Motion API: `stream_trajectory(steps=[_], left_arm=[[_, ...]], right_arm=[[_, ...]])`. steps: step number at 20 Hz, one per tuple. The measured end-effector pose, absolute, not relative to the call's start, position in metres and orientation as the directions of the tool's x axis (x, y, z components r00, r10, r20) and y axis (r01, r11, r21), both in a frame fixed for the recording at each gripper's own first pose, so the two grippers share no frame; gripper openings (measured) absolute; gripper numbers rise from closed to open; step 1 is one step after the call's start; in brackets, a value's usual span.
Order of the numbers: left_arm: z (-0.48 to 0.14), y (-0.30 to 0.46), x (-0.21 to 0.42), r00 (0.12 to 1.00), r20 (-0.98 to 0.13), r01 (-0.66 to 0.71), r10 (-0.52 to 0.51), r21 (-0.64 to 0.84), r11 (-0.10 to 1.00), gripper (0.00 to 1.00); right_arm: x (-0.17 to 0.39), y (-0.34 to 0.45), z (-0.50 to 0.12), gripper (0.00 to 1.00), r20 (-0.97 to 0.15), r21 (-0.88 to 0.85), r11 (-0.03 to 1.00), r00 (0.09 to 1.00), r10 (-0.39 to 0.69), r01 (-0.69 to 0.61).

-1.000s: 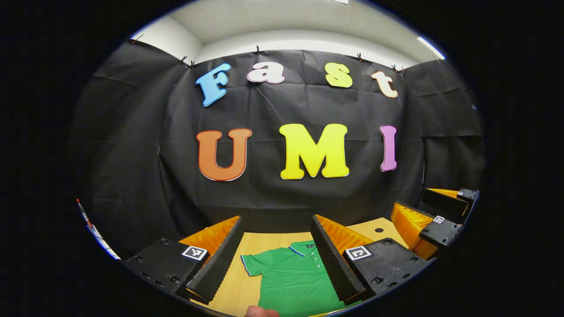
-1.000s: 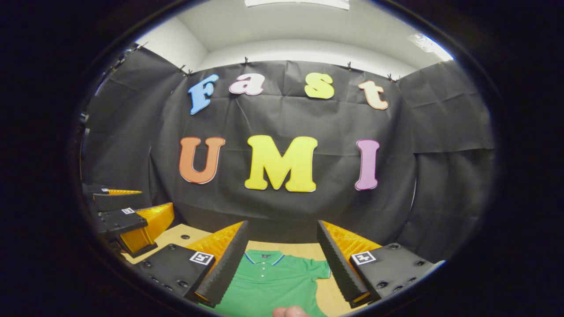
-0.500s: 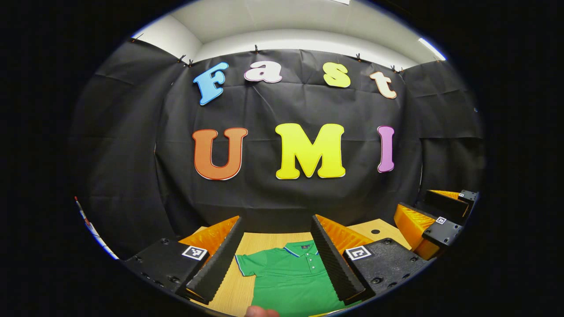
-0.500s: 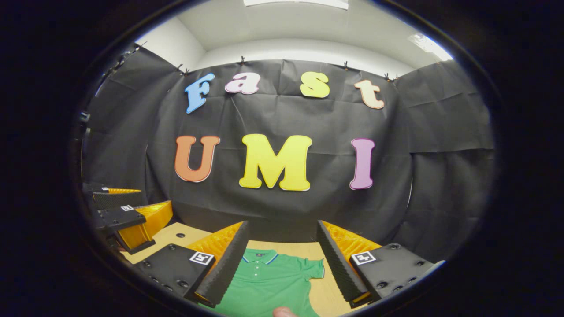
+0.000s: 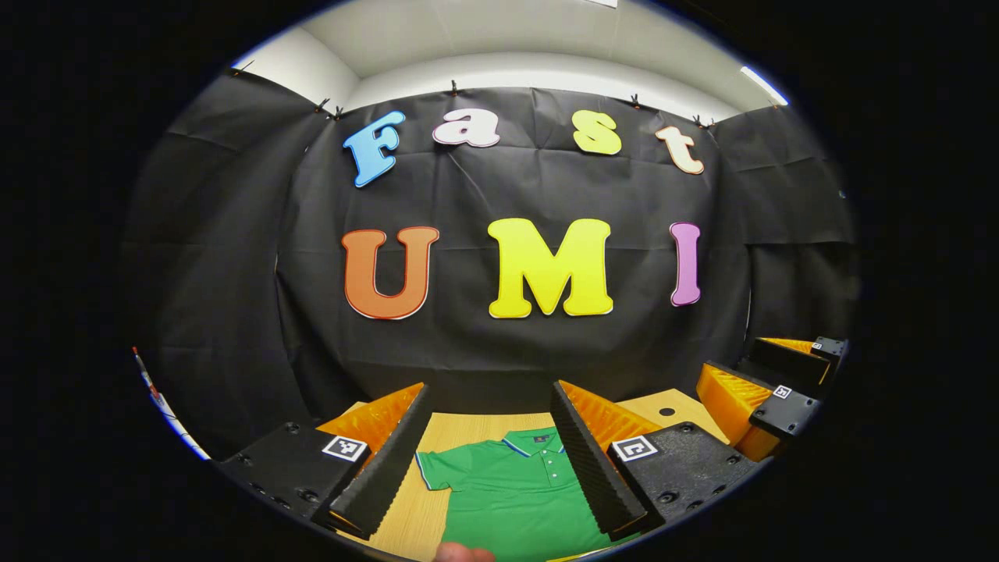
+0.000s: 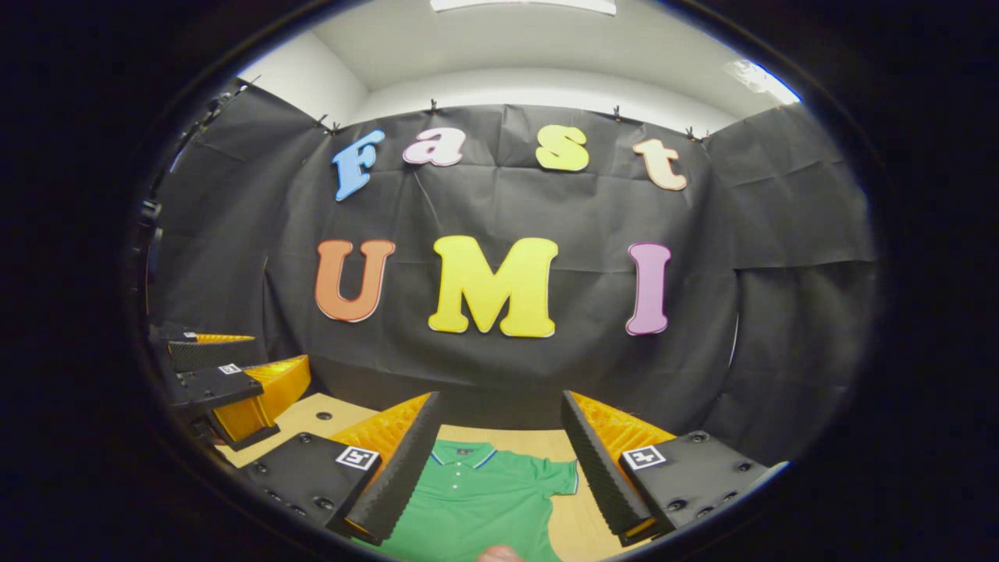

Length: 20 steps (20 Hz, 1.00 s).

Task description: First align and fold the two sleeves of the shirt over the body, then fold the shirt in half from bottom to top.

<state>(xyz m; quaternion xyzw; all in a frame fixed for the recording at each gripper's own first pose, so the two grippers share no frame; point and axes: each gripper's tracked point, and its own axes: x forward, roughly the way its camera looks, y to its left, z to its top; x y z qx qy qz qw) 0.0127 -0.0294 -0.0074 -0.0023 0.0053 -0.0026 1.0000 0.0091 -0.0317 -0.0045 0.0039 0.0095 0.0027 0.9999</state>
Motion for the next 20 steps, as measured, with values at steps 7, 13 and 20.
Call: stream_trajectory(steps=[7,13,20], left_arm=[[-0.015,-0.043,0.023,1.000,-0.027,0.008,-0.008,-0.018,1.000,0.98],[-0.032,-0.075,0.032,0.997,-0.062,0.041,-0.042,-0.020,0.999,0.98],[-0.040,-0.075,0.047,0.994,-0.111,0.005,-0.004,0.011,1.000,0.98]], right_arm=[[0.028,-0.043,-0.020,0.96,-0.066,0.001,0.998,0.996,0.058,-0.058],[0.065,-0.089,-0.070,0.96,-0.175,-0.015,0.999,0.984,0.043,-0.046],[0.136,-0.136,-0.161,0.97,-0.349,0.000,0.999,0.936,0.045,-0.048]])
